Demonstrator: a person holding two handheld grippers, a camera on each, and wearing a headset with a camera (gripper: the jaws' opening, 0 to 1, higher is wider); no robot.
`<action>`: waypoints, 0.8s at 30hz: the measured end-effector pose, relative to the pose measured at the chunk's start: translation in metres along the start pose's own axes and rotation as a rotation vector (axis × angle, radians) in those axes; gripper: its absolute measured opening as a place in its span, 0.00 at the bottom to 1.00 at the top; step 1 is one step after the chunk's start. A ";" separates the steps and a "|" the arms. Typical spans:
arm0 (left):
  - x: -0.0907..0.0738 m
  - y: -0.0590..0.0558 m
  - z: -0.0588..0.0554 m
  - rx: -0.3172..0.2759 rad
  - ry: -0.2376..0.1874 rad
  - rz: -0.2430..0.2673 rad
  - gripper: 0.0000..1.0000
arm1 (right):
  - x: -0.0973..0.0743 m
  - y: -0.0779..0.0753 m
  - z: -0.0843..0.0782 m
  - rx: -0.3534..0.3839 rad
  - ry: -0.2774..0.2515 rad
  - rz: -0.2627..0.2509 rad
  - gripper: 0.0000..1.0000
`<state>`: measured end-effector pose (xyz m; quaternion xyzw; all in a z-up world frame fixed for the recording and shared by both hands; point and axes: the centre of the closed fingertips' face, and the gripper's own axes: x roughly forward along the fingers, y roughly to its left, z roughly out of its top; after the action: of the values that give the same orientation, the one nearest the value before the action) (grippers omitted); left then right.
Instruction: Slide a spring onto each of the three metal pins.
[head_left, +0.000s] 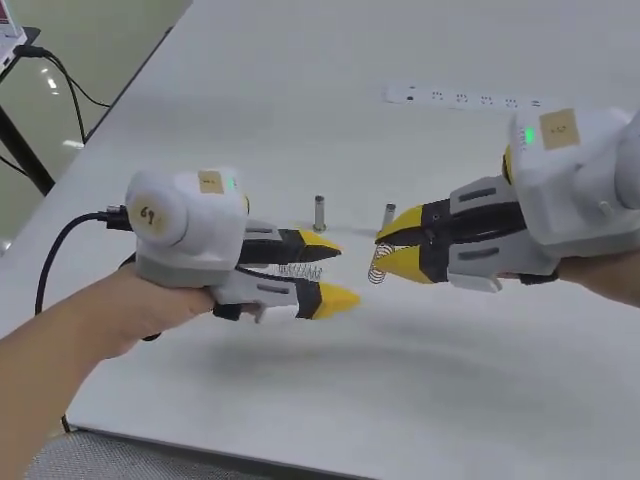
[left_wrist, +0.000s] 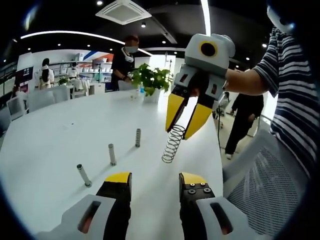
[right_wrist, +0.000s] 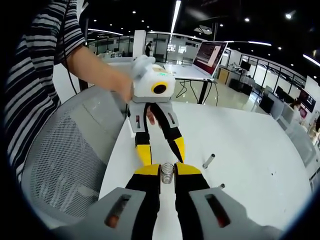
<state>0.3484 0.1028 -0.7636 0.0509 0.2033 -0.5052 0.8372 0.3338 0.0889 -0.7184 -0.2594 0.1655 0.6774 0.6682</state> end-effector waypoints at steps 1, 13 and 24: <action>-0.002 0.003 0.000 -0.001 -0.002 0.013 0.33 | 0.000 -0.001 -0.001 0.002 0.003 -0.005 0.07; -0.019 0.015 -0.003 -0.002 -0.007 0.084 0.49 | 0.002 -0.002 -0.011 0.012 0.038 -0.002 0.07; -0.045 0.035 -0.001 -0.038 -0.043 0.174 0.65 | 0.004 -0.004 -0.024 0.012 0.092 0.003 0.07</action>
<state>0.3596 0.1573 -0.7512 0.0418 0.1896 -0.4277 0.8829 0.3414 0.0787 -0.7394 -0.2857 0.2006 0.6648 0.6604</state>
